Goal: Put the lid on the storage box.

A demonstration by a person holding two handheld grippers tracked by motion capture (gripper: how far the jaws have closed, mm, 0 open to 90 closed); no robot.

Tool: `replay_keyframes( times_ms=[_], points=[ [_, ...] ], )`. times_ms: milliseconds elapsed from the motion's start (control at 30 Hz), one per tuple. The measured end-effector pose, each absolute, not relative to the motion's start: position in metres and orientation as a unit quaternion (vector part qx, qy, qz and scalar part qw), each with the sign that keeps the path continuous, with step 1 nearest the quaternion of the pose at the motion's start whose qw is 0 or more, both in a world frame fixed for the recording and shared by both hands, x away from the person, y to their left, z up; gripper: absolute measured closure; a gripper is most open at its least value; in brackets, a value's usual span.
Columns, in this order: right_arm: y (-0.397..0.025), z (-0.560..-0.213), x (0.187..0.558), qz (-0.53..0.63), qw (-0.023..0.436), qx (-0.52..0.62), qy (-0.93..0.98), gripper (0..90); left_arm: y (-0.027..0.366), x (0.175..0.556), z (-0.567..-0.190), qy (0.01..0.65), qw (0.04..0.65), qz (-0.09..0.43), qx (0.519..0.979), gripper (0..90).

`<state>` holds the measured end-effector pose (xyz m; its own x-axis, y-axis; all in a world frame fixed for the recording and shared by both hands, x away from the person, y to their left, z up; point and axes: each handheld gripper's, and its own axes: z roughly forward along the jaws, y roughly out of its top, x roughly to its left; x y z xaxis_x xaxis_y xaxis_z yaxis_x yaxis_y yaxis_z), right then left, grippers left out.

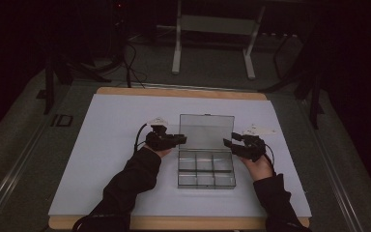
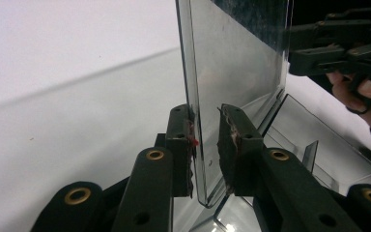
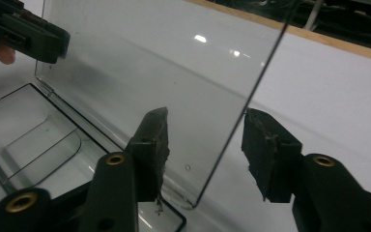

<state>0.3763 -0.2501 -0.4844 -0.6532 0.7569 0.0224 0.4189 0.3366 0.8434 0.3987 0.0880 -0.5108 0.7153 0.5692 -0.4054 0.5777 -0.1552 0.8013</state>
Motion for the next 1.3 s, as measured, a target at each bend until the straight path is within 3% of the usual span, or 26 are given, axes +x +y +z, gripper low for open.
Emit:
replay_keyframes(
  times_ms=[133,567,1300],
  points=[
    [-0.248,-0.487,0.38,0.434,0.19,0.377,0.796,62.8,0.088,0.398,-0.51,0.374,0.529,-0.002,0.761,76.8],
    [-0.257,-0.48,0.373,0.442,0.179,0.367,0.799,73.5,0.087,0.39,-0.503,0.363,0.529,0.015,0.767,76.6],
    [-0.264,-0.478,0.35,0.449,0.178,0.339,0.808,79.1,0.094,0.359,-0.493,0.345,0.519,0.044,0.781,72.7]
  ],
)
